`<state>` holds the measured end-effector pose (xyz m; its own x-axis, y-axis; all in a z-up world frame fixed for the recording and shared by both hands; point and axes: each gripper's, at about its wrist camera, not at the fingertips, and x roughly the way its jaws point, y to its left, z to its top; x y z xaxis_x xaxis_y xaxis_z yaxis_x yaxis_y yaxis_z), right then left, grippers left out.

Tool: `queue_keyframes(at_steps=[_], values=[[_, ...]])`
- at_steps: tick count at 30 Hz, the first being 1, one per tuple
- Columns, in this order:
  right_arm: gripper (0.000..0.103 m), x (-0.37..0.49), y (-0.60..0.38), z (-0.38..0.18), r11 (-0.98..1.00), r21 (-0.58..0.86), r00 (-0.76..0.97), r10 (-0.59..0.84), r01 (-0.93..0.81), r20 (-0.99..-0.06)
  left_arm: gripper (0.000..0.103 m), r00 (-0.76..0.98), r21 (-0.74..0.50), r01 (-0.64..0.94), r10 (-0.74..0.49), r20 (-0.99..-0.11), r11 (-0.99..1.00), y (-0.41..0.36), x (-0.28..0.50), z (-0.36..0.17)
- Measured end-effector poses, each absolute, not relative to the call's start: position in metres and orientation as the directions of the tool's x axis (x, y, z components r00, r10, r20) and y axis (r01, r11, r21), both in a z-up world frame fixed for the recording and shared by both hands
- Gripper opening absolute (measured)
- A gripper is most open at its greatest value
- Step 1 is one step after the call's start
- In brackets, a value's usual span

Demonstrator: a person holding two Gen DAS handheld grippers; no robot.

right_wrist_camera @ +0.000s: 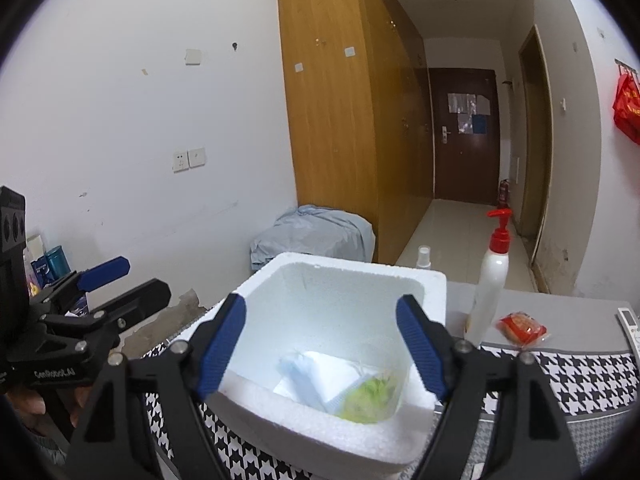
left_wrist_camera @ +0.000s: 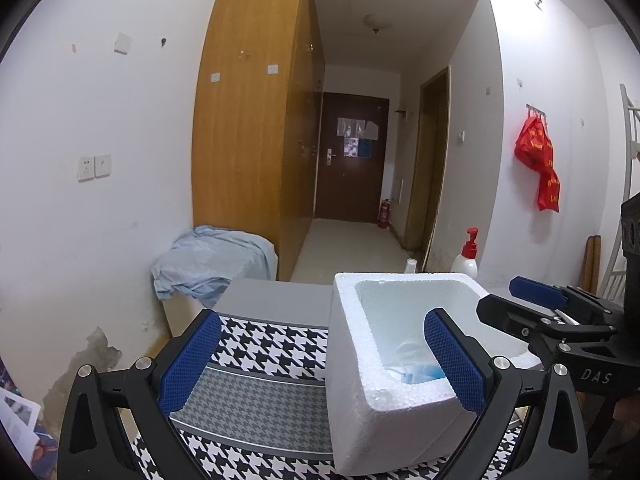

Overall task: Organize soft objects
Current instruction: 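Lower the green snack packet into the foam box and open the right tool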

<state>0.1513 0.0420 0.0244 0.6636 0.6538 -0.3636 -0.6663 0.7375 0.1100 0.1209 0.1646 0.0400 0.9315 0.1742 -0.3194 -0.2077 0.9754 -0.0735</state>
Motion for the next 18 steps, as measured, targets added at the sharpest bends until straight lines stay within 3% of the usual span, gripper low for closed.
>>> queue_keyframes(at_steps=[8,10,15,18], values=[[0.082,0.142,0.028,0.032,0.745,0.092,0.679,0.645,-0.66,-0.35,0.102,0.933,-0.073,-0.208,0.175,-0.314,0.975,0.158,0.118,0.045],[0.084,0.139,0.02,0.033,0.752,0.091,0.688,0.639,-0.653,-0.344,0.102,0.935,-0.075,-0.202,0.169,-0.312,0.977,0.155,0.117,0.045],[0.103,0.127,0.003,0.04,0.765,0.083,0.712,0.628,-0.638,-0.315,0.102,0.942,-0.077,-0.176,0.145,-0.303,0.981,0.145,0.112,0.051],[0.103,0.12,-0.001,0.042,0.763,0.063,0.713,0.626,-0.643,-0.316,0.102,0.945,-0.071,-0.173,0.145,-0.295,0.982,0.138,0.108,0.054]])
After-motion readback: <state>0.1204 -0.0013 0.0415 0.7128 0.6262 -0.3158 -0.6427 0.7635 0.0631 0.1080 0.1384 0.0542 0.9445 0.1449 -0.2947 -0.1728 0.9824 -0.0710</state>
